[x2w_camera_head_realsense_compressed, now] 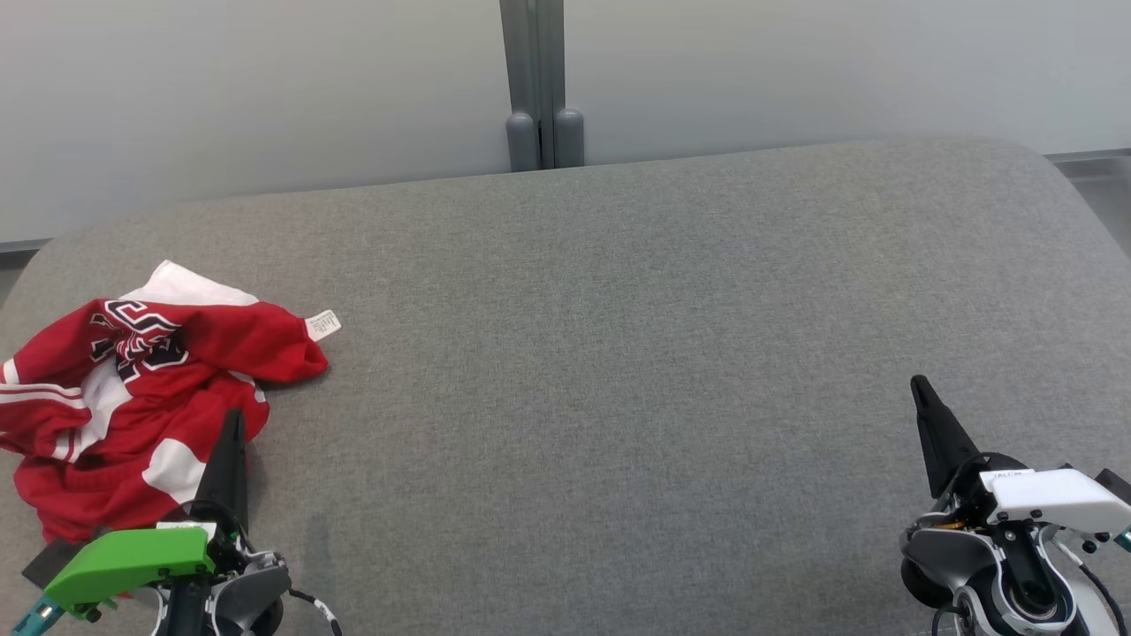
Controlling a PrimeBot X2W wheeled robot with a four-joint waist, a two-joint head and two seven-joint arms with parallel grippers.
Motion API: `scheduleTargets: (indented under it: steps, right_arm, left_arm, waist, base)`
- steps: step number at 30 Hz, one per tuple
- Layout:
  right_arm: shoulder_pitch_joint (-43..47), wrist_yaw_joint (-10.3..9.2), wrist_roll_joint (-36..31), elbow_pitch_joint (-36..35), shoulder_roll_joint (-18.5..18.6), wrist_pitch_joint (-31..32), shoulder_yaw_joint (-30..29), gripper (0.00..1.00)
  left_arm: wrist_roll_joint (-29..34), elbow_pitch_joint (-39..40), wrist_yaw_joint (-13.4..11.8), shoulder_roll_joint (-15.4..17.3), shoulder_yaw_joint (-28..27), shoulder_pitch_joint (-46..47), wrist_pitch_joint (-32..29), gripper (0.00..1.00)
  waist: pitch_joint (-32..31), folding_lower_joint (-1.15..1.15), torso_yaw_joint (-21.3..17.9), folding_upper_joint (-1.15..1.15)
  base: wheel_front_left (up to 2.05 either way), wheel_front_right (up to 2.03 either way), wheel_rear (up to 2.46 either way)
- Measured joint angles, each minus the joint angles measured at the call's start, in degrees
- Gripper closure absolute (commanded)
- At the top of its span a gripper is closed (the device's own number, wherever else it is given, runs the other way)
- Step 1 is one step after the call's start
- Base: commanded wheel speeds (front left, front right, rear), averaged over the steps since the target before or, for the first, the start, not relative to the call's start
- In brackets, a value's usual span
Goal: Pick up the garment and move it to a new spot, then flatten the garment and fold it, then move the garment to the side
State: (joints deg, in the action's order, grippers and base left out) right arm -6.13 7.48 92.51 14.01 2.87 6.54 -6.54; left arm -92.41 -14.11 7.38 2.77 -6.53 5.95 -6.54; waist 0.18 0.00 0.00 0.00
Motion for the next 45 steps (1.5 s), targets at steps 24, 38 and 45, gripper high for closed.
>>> scheduleTargets:
  steps: [24, 38, 45]
  right_arm:
    - [0.00, 0.00, 0.00, 0.00, 0.00, 0.00, 0.00, 1.00]
    - [0.00, 0.00, 0.00, 0.00, 0.00, 0.00, 0.00, 1.00]
    - [0.00, 0.00, 0.00, 0.00, 0.00, 0.00, 0.00, 1.00]
  left_arm:
    - [0.00, 0.00, 0.00, 0.00, 0.00, 0.00, 0.01, 1.00]
    - [0.00, 0.00, 0.00, 0.00, 0.00, 0.00, 0.00, 1.00]
    - [0.00, 0.00, 0.00, 0.00, 0.00, 0.00, 0.00, 1.00]
  waist:
    - [0.00, 0.00, 0.00, 0.00]
    - [0.00, 0.00, 0.00, 0.00]
    - [0.00, 0.00, 0.00, 0.00]
  base:
    - [0.00, 0.00, 0.00]
    - [0.00, 0.00, 0.00]
    - [0.00, 0.00, 0.00]
